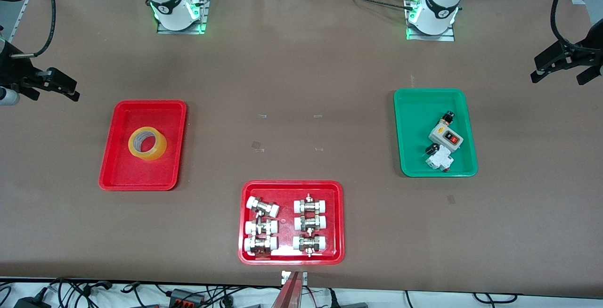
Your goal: Left arm passes tape to right arm into tray
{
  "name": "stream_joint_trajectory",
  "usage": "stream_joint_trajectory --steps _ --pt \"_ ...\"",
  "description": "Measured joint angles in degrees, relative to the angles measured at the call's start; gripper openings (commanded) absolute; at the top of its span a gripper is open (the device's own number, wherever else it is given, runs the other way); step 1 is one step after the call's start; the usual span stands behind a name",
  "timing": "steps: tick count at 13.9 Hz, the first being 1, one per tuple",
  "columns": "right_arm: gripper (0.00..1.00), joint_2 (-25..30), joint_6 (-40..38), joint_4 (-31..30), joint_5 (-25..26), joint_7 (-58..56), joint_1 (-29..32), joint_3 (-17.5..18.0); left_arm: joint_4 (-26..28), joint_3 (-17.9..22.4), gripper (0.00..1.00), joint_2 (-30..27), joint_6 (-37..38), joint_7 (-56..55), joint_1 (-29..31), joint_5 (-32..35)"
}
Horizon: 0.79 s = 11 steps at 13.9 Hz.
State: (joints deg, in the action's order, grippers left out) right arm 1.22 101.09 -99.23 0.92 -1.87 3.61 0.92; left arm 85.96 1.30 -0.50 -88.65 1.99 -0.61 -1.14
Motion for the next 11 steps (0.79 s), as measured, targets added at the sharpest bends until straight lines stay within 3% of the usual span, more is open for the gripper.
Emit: stream_joint_trajectory --steps 11 --pt "1.0 0.0 -1.1 0.1 -0.2 -1.1 -0.6 -2.2 -1.2 -0.1 1.0 0.4 0.0 0.0 -0.2 0.0"
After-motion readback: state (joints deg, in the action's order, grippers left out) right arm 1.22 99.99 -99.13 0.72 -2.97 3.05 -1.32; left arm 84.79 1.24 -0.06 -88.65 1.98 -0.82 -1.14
